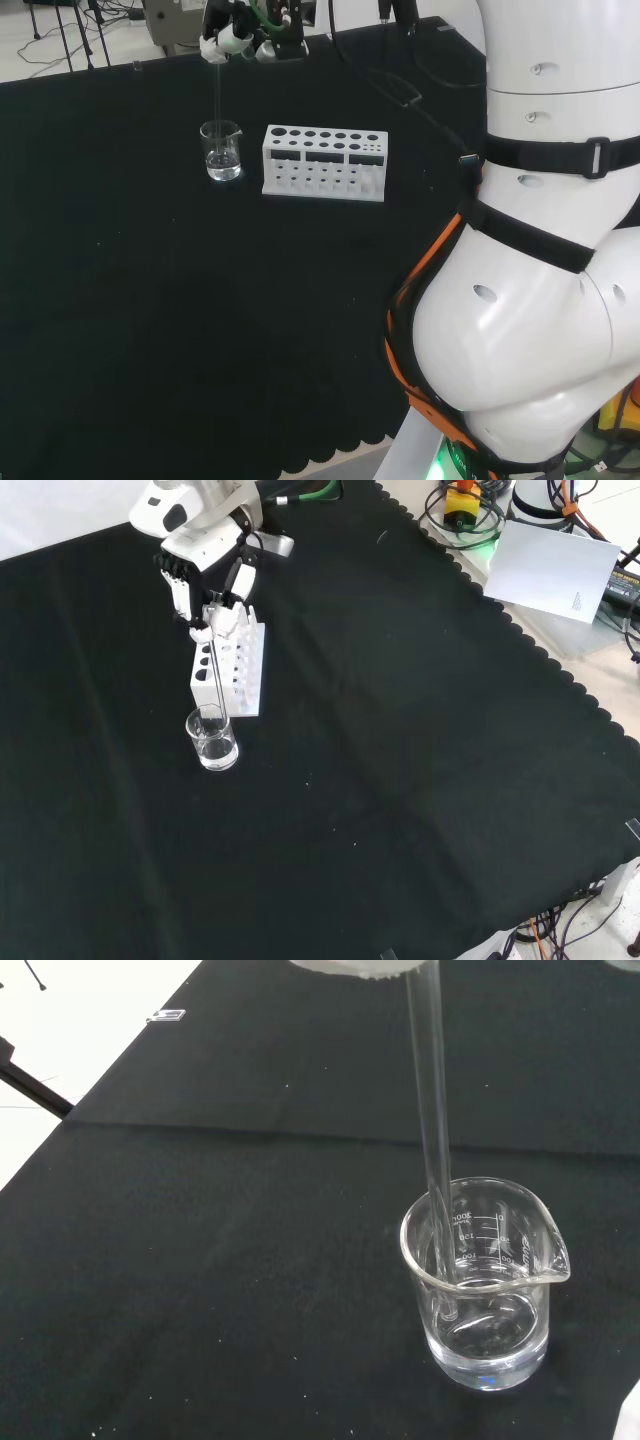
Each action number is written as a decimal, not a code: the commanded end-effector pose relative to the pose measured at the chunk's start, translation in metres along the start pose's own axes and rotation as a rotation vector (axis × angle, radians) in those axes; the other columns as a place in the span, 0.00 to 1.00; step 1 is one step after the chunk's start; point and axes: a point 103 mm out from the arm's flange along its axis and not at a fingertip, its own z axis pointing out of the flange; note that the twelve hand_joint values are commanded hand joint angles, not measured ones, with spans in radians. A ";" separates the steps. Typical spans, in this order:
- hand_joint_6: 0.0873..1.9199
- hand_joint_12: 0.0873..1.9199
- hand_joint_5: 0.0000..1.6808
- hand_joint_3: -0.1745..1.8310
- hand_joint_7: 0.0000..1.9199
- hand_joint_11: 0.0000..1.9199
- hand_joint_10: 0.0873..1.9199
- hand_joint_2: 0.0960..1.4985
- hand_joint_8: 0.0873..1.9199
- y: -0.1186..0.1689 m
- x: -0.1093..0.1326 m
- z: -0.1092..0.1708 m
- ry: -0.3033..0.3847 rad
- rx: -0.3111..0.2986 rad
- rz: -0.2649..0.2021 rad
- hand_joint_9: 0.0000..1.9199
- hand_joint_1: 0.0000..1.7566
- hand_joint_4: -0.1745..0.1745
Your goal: Put the glass rod back on the white test tube rack.
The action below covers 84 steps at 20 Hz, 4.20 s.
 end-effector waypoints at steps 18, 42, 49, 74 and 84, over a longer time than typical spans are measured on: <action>0.10 0.36 0.73 0.07 0.62 0.87 0.26 0.68 0.48 -0.017 -0.003 -0.055 0.000 -0.081 0.044 0.90 0.74 0.00; 0.10 0.36 0.73 0.07 0.62 0.87 0.26 0.67 0.48 -0.084 -0.117 -0.084 -0.008 -0.119 0.239 0.90 0.74 0.00; 0.10 0.36 0.73 0.07 0.62 0.87 0.26 0.67 0.48 -0.103 -0.146 -0.092 -0.008 -0.122 0.275 0.90 0.74 0.00; 0.10 0.37 0.73 0.08 0.62 0.87 0.26 0.67 0.48 -0.124 -0.143 -0.087 -0.011 -0.141 0.308 0.91 0.74 0.00; 0.10 0.37 0.73 0.08 0.62 0.87 0.26 0.67 0.48 -0.178 -0.144 -0.072 0.013 -0.151 0.333 0.91 0.74 0.00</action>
